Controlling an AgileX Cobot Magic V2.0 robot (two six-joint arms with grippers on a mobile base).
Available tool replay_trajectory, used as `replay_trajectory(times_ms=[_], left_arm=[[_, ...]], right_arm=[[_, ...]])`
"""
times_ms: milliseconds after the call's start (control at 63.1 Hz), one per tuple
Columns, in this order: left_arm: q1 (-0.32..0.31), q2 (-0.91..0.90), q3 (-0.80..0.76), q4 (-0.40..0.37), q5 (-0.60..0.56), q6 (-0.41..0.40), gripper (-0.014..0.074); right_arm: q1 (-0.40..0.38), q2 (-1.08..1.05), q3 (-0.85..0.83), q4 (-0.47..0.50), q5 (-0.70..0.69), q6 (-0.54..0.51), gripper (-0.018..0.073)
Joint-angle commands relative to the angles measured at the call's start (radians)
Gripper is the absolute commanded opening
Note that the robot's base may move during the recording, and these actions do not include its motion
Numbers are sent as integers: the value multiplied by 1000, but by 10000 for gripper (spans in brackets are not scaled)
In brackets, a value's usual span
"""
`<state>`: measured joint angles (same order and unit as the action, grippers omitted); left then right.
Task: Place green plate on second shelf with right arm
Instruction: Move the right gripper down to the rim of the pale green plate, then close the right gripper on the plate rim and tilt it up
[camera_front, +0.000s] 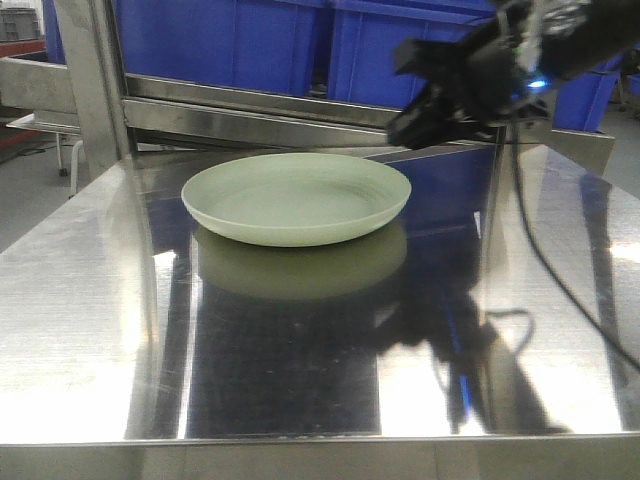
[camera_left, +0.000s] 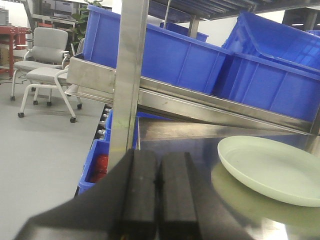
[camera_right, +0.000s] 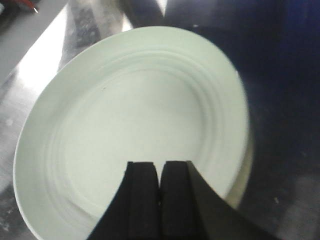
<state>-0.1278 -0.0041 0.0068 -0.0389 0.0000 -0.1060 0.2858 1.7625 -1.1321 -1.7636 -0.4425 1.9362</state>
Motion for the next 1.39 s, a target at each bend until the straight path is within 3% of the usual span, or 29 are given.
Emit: replay_trajectory(times_ms=[0,143,206,665,1029,1156,1346,1378], left_arm=[[-2,-16,41,-6,-79,-3,130],[-2,-16,41,-6,-79,-3,130],[-2,-16,41,-6,-79,-3,130],[-2,-16,41,-6,-79,-3,130],[-2,-16,41,-6,-79,-3,130],[-2,-16,41,-6,-79,-3,130],[-2,-16,41,-6,-79,-3,130],[-2,-16,41,-6,-79,-3,130]], right_arm=[[48,-52,-50,-19,129,15,116],[53,-49,-50,1,223,89,326],[48,-46,-50,0,238,135,368],[25,81,-110,-4,290,158,363],[25,153,-127,-8,234,158,362],[27,153,-127,-16,233,158,309],[27,153,-127,-33,229,158,49],[27,153,-128,-33,229,158,52]])
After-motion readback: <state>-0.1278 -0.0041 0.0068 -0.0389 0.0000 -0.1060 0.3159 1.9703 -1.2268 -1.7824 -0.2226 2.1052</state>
